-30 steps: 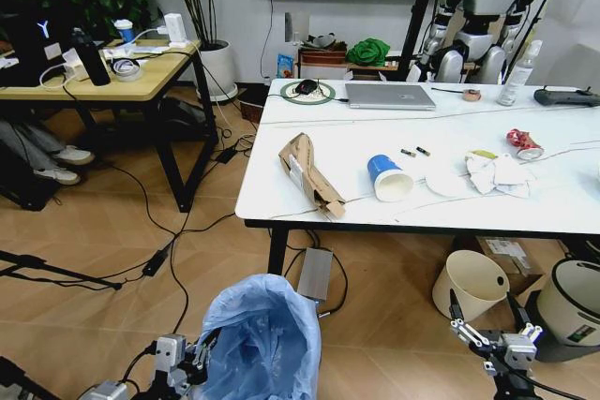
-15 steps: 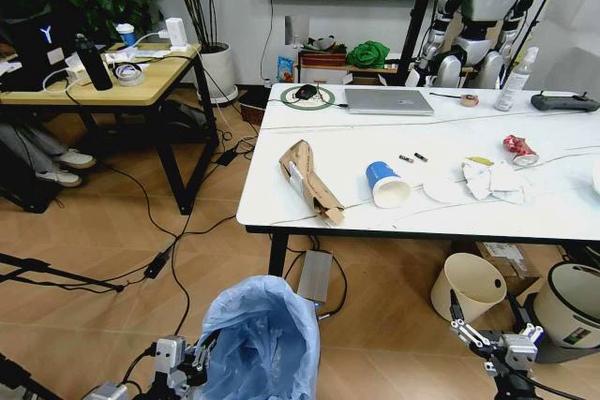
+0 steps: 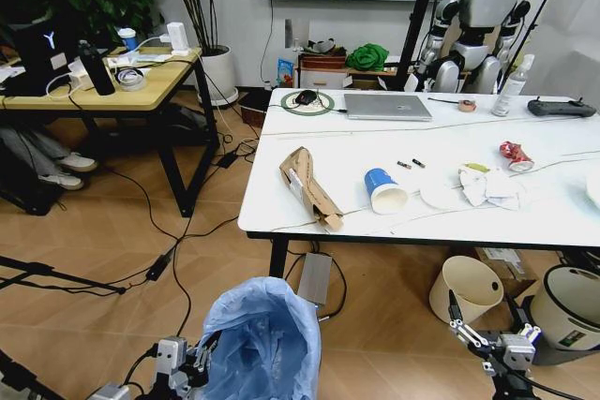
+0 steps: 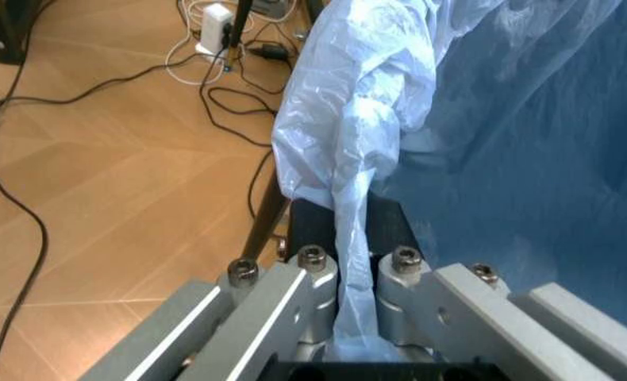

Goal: Pick up the trash bin and place the trash from the table into it.

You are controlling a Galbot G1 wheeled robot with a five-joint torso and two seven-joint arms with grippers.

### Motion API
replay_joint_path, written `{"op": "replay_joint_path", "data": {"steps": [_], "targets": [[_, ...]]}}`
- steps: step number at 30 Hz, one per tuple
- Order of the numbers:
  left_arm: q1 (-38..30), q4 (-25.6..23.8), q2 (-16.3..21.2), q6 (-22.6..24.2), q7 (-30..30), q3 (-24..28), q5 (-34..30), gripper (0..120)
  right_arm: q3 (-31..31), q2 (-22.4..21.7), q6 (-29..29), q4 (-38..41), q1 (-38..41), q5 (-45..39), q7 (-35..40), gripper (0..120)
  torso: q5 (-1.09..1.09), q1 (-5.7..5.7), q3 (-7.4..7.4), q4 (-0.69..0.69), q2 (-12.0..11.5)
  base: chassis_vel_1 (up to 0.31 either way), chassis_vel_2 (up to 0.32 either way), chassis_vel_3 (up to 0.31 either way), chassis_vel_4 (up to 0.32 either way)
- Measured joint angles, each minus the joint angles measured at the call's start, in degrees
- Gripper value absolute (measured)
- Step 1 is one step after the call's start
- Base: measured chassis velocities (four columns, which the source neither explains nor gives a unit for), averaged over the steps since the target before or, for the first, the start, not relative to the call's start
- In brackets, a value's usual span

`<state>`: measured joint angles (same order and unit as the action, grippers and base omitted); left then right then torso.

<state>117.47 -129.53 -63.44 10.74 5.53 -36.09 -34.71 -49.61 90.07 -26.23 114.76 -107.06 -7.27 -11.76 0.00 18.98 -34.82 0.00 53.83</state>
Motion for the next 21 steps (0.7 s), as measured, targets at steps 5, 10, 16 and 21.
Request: {"op": "replay_joint_path", "data": {"steps": [5,10,16,21], "targets": [[-0.24,0.13,0.23,0.00,0.23,-0.01,0.02,0,0.22,0.16,0.30,0.03,0.18,0.06,0.00,100,0.00,0.58,-0.87,0.00,1.44,0.000,0.000,0.000,0.000],[-0.34,0.12,0.36,-0.11,0.16,-0.02,-0.08,0,0.30,0.26,0.57,0.06,0.28,0.18,0.00,100,0.00,1.26,-1.77,0.00,3.02,0.000,0.000,0.000,0.000],[0.18,-0.48,0.39,-0.21,0.30,0.91,-0.42,0,0.28,0.27,0.59,0.12,0.28,0.17,0.00,100,0.00,1.96,-2.64,0.00,4.60,0.000,0.000,0.000,0.000],[0.00,-0.79,0.33,-0.35,-0.39,1.25,0.37,0,0.28,0.39,0.50,0.11,0.27,0.12,0.00,100,0.00,2.54,-3.38,0.00,5.93,0.000,0.000,0.000,0.000]]}}
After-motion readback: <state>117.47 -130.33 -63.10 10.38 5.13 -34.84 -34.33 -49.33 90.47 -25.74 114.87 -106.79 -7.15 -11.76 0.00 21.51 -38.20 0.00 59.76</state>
